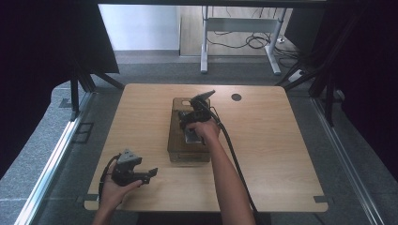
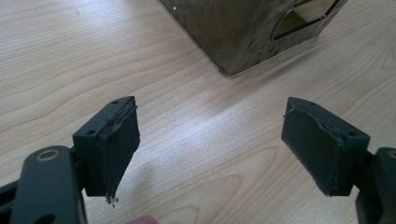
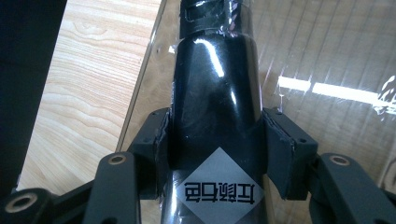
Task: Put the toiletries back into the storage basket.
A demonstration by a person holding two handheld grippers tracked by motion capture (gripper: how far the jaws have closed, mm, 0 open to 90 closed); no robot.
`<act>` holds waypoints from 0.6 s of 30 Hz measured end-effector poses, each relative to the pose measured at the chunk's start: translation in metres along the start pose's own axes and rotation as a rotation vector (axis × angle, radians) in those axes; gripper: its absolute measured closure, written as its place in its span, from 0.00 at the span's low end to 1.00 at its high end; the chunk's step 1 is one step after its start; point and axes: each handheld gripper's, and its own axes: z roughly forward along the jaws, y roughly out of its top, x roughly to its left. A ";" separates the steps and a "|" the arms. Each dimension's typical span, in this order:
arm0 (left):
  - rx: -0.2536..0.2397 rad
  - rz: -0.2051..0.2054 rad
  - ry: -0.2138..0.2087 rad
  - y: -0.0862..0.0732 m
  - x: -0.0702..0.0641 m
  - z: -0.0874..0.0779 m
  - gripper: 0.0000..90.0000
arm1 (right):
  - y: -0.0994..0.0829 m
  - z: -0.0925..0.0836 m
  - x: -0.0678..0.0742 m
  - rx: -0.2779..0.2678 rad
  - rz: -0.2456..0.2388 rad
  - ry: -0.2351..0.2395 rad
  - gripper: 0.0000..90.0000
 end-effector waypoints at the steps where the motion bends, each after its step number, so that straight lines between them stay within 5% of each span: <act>1: 0.000 0.002 0.000 0.000 0.000 0.000 0.21 | 0.000 0.002 0.001 0.004 0.012 0.001 0.51; 18: -0.004 0.003 -0.001 0.000 0.001 -0.001 0.21 | -0.003 0.027 0.004 0.028 0.079 -0.030 0.51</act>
